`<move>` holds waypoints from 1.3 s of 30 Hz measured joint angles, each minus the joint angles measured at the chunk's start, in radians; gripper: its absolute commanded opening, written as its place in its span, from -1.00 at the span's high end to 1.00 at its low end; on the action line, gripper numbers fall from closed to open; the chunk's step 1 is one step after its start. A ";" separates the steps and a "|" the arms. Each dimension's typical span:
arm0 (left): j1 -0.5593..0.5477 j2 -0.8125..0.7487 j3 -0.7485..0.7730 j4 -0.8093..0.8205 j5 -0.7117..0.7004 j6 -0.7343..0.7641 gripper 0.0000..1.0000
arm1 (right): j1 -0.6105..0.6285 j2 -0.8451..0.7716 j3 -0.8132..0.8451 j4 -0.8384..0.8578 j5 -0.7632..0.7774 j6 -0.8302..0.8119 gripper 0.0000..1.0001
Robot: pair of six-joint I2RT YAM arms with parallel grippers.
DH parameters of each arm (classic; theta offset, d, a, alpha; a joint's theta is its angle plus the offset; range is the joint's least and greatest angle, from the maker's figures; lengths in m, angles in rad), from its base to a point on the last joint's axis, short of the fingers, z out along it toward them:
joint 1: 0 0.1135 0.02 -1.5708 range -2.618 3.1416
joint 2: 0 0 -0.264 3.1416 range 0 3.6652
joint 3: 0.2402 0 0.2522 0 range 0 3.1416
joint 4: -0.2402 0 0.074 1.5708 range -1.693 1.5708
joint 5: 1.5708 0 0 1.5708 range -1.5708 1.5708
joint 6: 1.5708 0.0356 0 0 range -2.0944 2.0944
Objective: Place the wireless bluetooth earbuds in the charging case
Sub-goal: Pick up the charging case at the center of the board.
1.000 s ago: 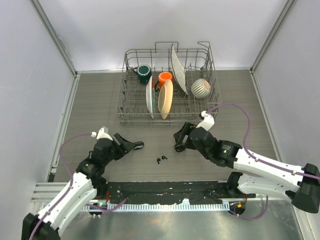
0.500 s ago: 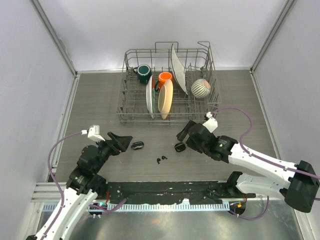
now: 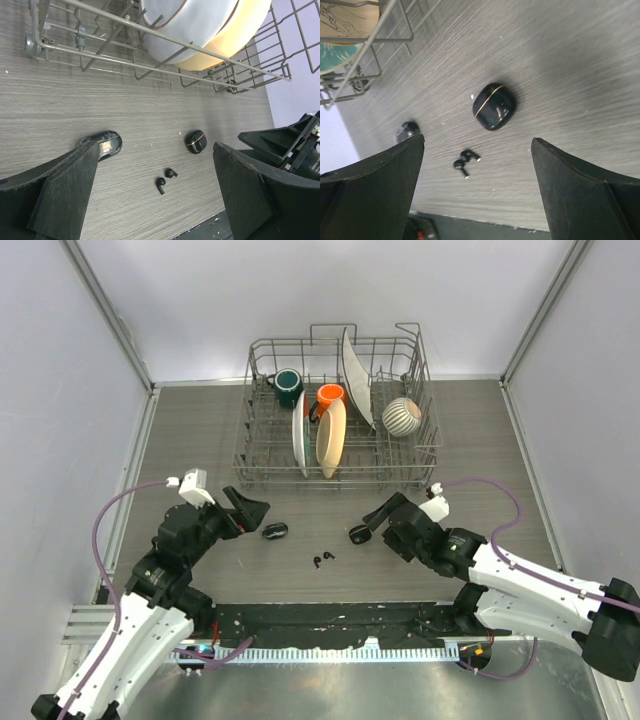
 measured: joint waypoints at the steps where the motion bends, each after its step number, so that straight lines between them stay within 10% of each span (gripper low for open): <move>1: 0.000 0.013 0.011 -0.004 0.005 0.012 -0.99 | 0.000 -0.002 -0.005 0.000 0.006 -0.029 -0.87; 18: 0.000 -0.157 -0.067 0.046 0.128 0.103 -0.99 | -0.027 0.321 0.055 0.254 -0.009 -0.656 -0.87; 39: 0.000 -0.286 -0.075 0.033 -0.100 0.004 -0.99 | -0.080 0.410 -0.029 0.458 -0.173 -0.603 -0.61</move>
